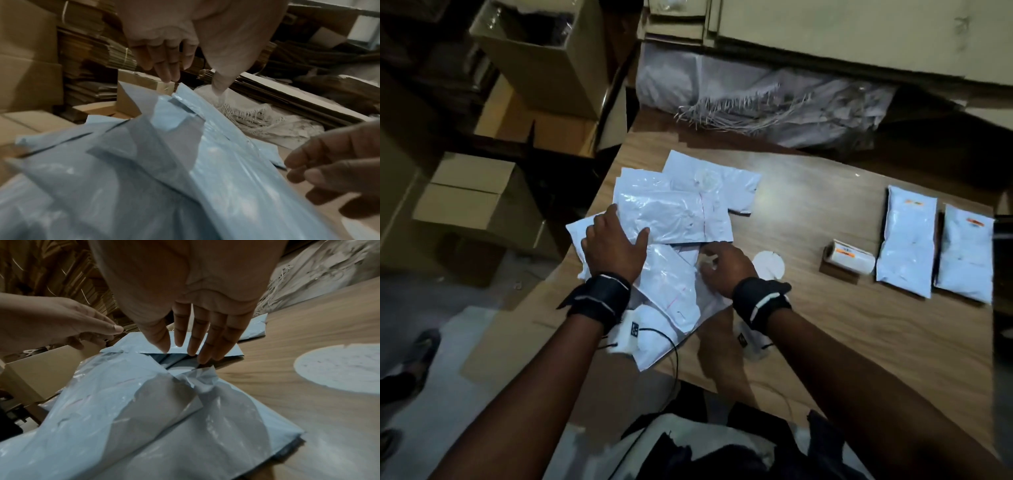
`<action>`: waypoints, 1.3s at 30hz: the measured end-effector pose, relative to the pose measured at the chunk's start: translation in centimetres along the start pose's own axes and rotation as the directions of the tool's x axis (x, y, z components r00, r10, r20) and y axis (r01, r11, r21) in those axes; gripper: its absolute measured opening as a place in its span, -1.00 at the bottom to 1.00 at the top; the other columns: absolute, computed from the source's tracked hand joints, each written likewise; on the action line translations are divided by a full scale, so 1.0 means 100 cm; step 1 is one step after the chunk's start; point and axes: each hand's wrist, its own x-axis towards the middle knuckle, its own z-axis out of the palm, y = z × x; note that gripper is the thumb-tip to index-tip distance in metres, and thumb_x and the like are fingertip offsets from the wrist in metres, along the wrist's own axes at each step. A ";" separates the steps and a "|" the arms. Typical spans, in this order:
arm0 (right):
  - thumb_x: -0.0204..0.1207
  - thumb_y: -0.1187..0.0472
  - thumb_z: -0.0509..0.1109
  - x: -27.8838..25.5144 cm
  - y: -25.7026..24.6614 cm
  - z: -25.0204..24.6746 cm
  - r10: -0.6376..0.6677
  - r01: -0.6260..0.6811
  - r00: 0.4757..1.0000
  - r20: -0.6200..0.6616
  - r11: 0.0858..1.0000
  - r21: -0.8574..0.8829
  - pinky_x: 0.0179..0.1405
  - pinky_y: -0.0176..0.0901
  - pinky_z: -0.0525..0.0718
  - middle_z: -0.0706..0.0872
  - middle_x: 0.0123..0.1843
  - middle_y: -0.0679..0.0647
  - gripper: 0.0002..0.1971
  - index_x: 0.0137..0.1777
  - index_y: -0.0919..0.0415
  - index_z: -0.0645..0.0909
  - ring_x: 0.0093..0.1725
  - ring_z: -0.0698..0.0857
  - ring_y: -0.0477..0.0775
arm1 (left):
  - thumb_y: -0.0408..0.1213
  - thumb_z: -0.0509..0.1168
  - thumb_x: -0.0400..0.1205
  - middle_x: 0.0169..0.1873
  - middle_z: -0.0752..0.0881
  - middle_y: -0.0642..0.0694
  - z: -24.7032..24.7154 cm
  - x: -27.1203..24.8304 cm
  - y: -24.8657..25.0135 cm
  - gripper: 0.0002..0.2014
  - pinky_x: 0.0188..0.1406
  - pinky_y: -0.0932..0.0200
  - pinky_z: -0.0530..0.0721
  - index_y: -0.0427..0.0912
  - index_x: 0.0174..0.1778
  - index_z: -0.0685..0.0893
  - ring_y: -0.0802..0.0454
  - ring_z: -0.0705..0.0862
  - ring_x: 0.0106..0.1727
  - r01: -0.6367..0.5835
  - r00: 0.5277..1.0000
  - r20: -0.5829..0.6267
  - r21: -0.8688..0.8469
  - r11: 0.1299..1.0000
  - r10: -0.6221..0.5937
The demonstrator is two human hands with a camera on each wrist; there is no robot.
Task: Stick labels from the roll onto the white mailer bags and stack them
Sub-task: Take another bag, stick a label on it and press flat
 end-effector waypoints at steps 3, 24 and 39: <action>0.52 0.09 0.42 0.001 -0.004 0.000 0.023 -0.024 1.000 0.006 1.000 0.010 0.23 -0.13 0.56 0.63 0.37 0.06 -0.63 0.33 0.05 0.62 0.25 0.65 0.13 | 0.11 0.40 0.53 0.23 0.69 -0.20 0.006 0.008 -0.004 -0.31 0.28 -0.21 0.50 -0.16 0.50 0.42 -0.34 0.57 0.28 0.086 0.992 0.098 -0.046 0.995 -0.081; 0.61 -0.16 0.34 -0.004 0.007 -0.014 0.436 -0.416 0.875 0.212 0.449 0.791 -0.24 0.07 0.77 0.72 -0.19 0.33 -0.51 -0.04 0.37 0.59 -0.30 0.73 0.30 | -0.45 0.42 0.56 -0.33 0.71 -0.11 -0.007 -0.053 0.028 -0.78 -0.36 0.48 0.52 -0.26 0.03 0.53 0.37 0.65 -0.41 0.226 0.936 0.352 -0.595 0.771 -0.003; 0.56 0.44 0.41 -0.033 0.021 -0.074 0.255 0.015 0.946 -0.202 0.586 0.810 -0.24 -0.05 0.73 0.80 -0.07 0.17 -0.87 0.08 0.33 0.67 -0.16 0.76 0.08 | -0.04 0.40 0.63 -0.25 0.78 -0.29 0.004 -0.051 0.031 -0.70 -0.59 0.23 0.58 -0.20 0.09 0.61 -0.03 0.69 -0.47 0.429 0.855 0.509 -0.583 0.690 -0.101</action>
